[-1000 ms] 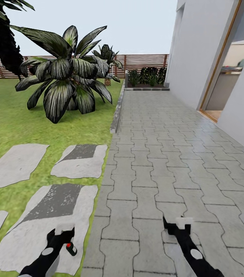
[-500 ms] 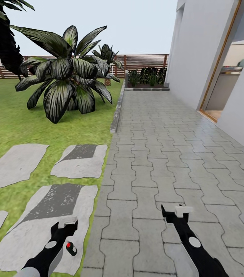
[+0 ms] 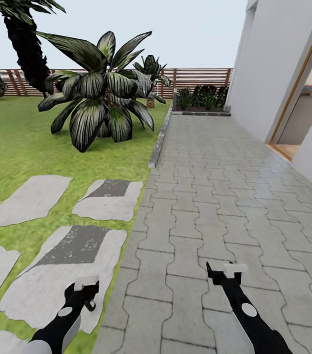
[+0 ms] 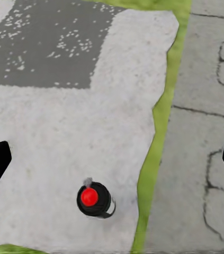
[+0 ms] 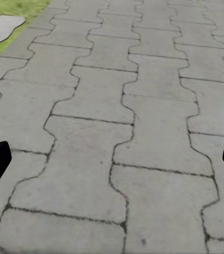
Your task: In the garden, pick up the pesticide atomizer on the floor and spray pesticide onto both trees until each tree trunk is fully covered.
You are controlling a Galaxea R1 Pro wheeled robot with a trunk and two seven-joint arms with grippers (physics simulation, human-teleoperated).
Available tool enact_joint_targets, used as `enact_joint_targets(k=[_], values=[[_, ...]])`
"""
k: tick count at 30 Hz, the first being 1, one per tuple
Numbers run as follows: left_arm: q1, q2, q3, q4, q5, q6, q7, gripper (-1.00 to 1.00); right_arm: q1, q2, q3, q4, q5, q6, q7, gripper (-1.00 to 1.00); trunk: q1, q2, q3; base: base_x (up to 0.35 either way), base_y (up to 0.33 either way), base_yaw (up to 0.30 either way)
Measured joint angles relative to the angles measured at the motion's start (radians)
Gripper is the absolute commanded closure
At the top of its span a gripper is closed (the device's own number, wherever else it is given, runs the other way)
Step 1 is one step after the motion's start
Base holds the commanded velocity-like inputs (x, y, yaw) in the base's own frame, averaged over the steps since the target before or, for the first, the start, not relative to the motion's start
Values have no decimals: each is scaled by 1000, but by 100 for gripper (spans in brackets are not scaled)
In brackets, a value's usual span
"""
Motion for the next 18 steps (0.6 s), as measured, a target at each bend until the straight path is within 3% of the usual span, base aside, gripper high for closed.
enact_joint_targets(k=[11,18], values=[[0,0,1,0,0,0,-1,-100,1,1,0,1,0,0,0,-100,0,0,0,22,-267,278],[0,2,4,0,1,-1,1,-100,1,1,0,1,0,0,0,-100,0,0,0,63,-65,185]])
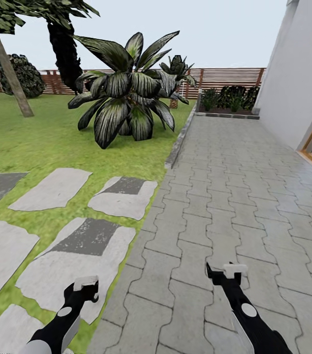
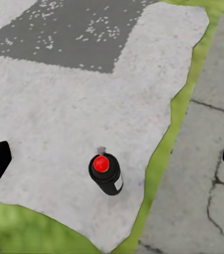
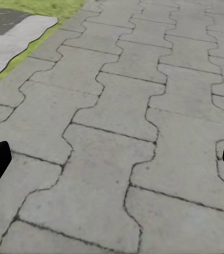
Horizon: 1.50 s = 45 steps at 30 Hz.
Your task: In the garden, pick up the pesticide atomizer on the floor and spray pesticide onto both trees until each tree trunk is fully covered.
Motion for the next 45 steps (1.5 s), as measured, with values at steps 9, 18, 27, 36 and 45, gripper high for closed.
enact_joint_targets(k=[9,18,27,36,45], values=[[7,0,-4,-67,0,1,-8,-100,0,1,0,-1,1,0,-1,-100,0,0,0,3,-3,12],[6,0,-10,-71,-3,1,-12,-100,0,0,0,-2,0,0,0,-100,23,-42,-19,0,0,0],[-1,-1,-12,-90,-8,-11,-12,-100,0,0,0,-2,-1,0,0,-100,57,-105,-47,0,0,0],[0,2,-13,-94,-8,-80,-11,-100,0,0,0,-1,-1,0,-1,-100,79,-141,-85,0,0,0],[0,8,-7,-87,-7,-73,-8,-100,0,0,0,-1,-1,0,-1,-100,83,-143,-134,0,0,25]])
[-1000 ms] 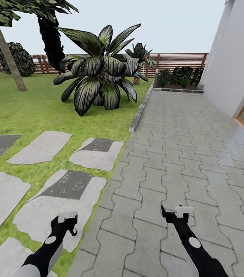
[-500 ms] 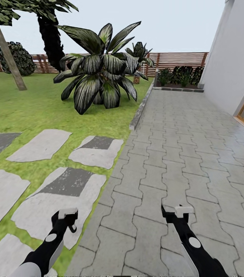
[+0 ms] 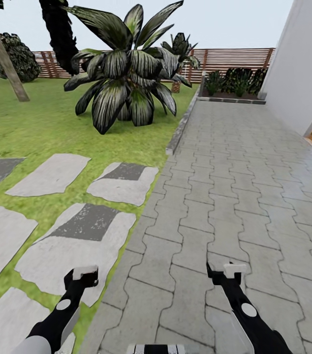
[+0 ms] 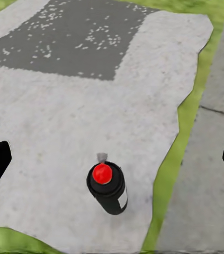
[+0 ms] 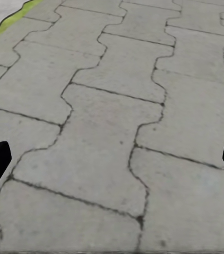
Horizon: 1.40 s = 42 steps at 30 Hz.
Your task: In the garden, pick up the pesticide atomizer on the floor and spray pesticide onto both trees until each tree trunk is fully covered.
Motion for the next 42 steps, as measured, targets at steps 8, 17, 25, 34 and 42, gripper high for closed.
enact_joint_targets(k=[8,17,25,34,42], values=[[0,-2,-4,3,-3,0,5,-100,0,0,0,0,0,0,0,-100,4,-2,-44,0,0,86],[0,-4,-6,4,-4,-1,5,-100,0,0,0,0,0,0,1,-100,8,-4,-91,0,0,112],[0,-6,-7,5,-5,-1,5,-100,0,0,0,1,0,0,0,-100,11,-6,-133,0,0,97],[0,-7,-6,6,-5,-4,5,-100,0,0,0,1,0,0,0,-100,13,-7,-166,0,0,11],[0,-7,-6,6,-4,-7,6,-100,0,0,0,1,0,0,0,-100,13,-7,-176,89,-22,0]])
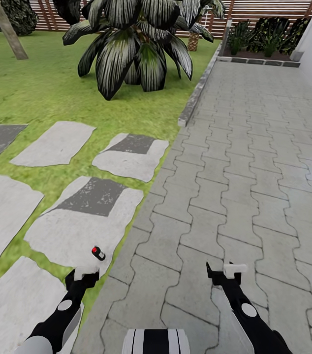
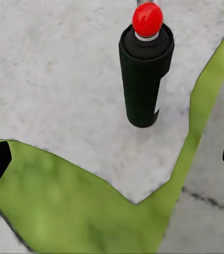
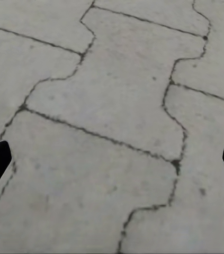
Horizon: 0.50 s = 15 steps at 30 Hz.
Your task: In the garden, pick up the pesticide atomizer on the floor and spray pesticide onto both trees until each tree trunk is fully covered.
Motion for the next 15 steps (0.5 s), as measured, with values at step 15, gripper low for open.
enact_joint_targets(k=[15], values=[[1,0,2,-12,1,-3,0,-100,0,0,0,0,0,-1,0,-100,0,0,-1,116,-52,0]])
